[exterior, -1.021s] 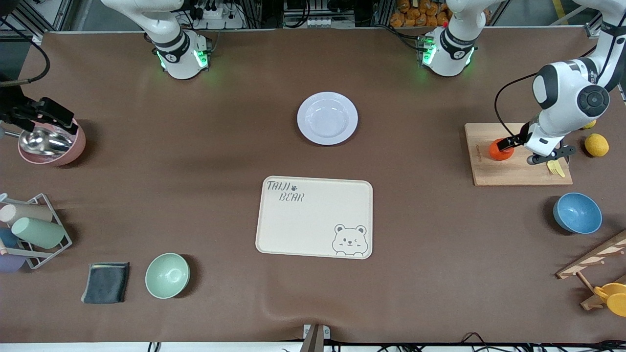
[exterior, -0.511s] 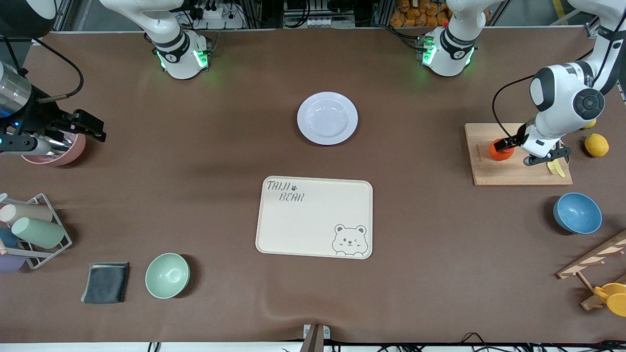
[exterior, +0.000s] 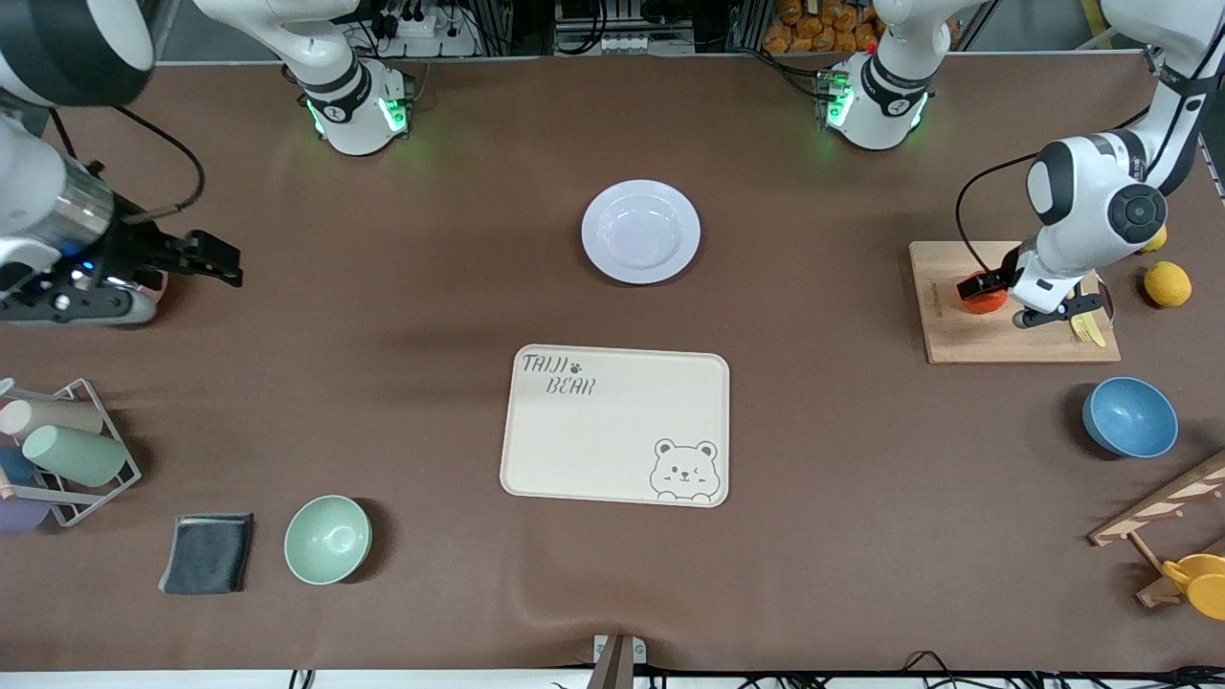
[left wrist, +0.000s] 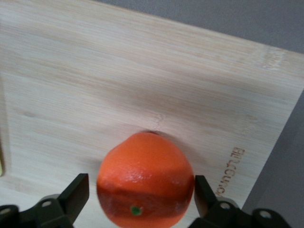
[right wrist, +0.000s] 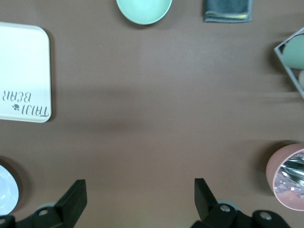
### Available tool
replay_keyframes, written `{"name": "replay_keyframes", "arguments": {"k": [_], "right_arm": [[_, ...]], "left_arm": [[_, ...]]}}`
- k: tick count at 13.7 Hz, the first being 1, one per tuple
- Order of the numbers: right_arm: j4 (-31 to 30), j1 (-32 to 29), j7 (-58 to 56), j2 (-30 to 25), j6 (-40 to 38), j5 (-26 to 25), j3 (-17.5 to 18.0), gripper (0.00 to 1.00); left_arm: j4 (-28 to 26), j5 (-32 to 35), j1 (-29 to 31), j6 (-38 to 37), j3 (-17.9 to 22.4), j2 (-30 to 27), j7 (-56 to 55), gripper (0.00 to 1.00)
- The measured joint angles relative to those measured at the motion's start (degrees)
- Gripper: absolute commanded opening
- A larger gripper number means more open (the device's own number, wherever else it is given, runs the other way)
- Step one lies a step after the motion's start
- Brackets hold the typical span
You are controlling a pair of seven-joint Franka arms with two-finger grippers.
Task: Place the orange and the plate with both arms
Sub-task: 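Close the left gripper on the orange while the right gripper moves aside, then carry the orange with the left gripper over the white plate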
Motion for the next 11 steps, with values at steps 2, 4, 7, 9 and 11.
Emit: {"name": "replay_keyframes", "arguments": {"k": [2, 4, 7, 9, 11], "right_arm": [[-0.09, 0.09, 0.0, 2.98, 1.63, 0.63, -0.11, 1.0], [-0.2, -0.22, 0.0, 4.76, 2.23, 0.82, -0.34, 1.0], [-0.57, -0.75, -0.01, 5.08, 2.23, 1.42, -0.49, 1.0], [-0.72, -0.76, -0.01, 5.08, 2.23, 1.76, -0.49, 1.0], [-0.76, -0.76, -0.01, 5.08, 2.23, 1.82, -0.49, 1.0]], "left_arm": [[0.0, 0.0, 0.02, 0.68, 0.0, 0.86, 0.0, 0.22], [0.05, 0.0, 0.02, 0.83, -0.17, 0.69, 0.0, 0.0], [0.76, 0.0, 0.04, 1.61, -2.22, 0.64, 0.0, 0.0], [2.58, 0.0, 0.11, 1.75, -5.88, -0.12, -1.01, 0.0], [4.95, -0.01, 0.15, 0.26, -12.09, -1.57, -5.53, 0.0]]}}
